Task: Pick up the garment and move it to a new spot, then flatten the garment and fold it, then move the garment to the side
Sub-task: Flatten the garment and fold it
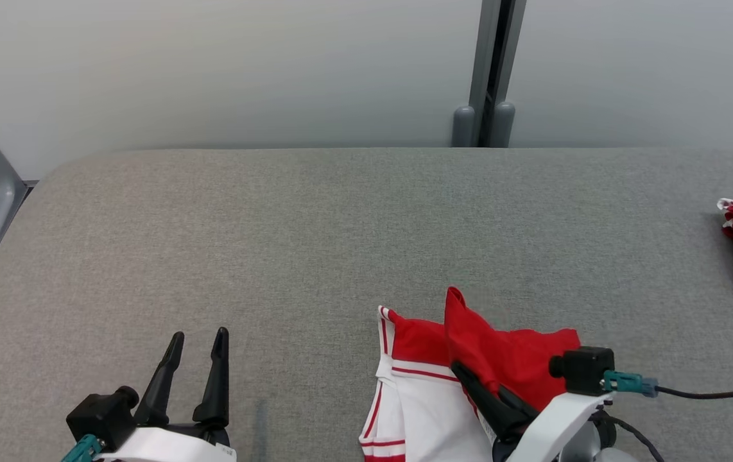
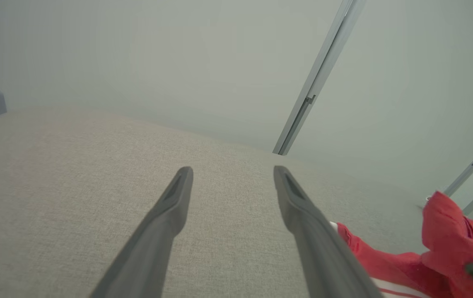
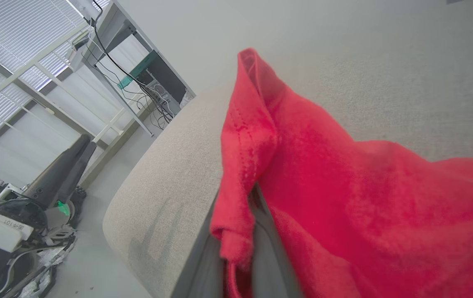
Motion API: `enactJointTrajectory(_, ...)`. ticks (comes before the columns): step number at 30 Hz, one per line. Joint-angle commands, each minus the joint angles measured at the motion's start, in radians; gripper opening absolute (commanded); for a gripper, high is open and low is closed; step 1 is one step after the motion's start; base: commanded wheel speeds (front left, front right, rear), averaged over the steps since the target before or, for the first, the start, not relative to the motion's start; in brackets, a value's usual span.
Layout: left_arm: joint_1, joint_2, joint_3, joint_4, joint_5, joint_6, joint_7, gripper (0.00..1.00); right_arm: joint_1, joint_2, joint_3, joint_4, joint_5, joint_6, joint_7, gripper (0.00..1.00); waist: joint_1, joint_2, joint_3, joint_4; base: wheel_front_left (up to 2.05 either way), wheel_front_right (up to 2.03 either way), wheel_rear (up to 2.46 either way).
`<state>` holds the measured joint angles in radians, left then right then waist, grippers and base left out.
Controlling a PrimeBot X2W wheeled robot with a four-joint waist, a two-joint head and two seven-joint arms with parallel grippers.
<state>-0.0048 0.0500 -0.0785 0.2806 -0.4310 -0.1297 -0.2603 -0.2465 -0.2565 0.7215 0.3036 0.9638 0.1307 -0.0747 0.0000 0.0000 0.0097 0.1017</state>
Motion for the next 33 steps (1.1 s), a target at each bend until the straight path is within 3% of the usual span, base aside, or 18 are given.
enactJointTrajectory(1, 0.002, 0.003, 0.001, 0.001, 0.000, -0.001, -0.005, 1.00, -0.011, -0.001, 0.001, 0.021, -0.001, 0.000, -0.014, 0.00, 0.0000, 0.0000, -0.001, 0.016, 0.00, 0.00, 0.00)
enactJointTrajectory(7, -0.007, 0.004, -0.019, 0.006, -0.013, -0.001, -0.005, 1.00, -0.051, 0.067, 0.017, 0.129, 0.018, 0.000, -0.070, 0.00, 0.0000, 0.0000, 0.012, 0.069, 0.00, 0.00, 0.00)
enactJointTrajectory(13, -0.014, 0.004, -0.026, 0.011, -0.023, -0.001, -0.005, 1.00, -0.097, 0.080, 0.060, 0.218, 0.020, 0.000, -0.105, 0.00, 0.0000, 0.0000, 0.034, 0.110, 0.00, 0.00, 0.00)
enactJointTrajectory(14, -0.014, 0.004, -0.026, 0.010, -0.024, -0.001, -0.005, 1.00, -0.104, 0.078, 0.065, 0.237, 0.018, 0.000, -0.111, 0.04, 0.0000, 0.0000, 0.037, 0.115, 0.00, 0.00, 0.00)
enactJointTrajectory(15, -0.016, 0.004, -0.026, 0.010, -0.024, -0.001, -0.005, 1.00, -0.114, 0.073, 0.072, 0.257, 0.007, 0.000, -0.118, 0.39, 0.0000, 0.0000, 0.040, 0.121, 0.00, 0.00, 0.00)
enactJointTrajectory(16, -0.018, 0.003, -0.025, 0.010, -0.026, -0.001, -0.005, 1.00, -0.120, 0.072, 0.084, 0.275, -0.005, 0.000, -0.123, 0.92, 0.0000, 0.0000, 0.043, 0.125, 0.00, 0.00, 0.00)
enactJointTrajectory(17, -0.019, 0.003, -0.024, 0.010, -0.028, -0.001, -0.005, 1.00, -0.120, 0.075, 0.094, 0.289, -0.006, 0.000, -0.123, 1.00, 0.0000, 0.0000, 0.045, 0.128, 0.00, 0.00, 0.00)
enactJointTrajectory(33, -0.041, 0.003, -0.035, 0.017, -0.048, -0.001, -0.005, 1.00, -0.159, 0.119, 0.296, 0.181, 0.090, 0.000, -0.045, 1.00, 0.0000, 0.0000, 0.076, 0.133, 0.00, 0.00, 0.00)
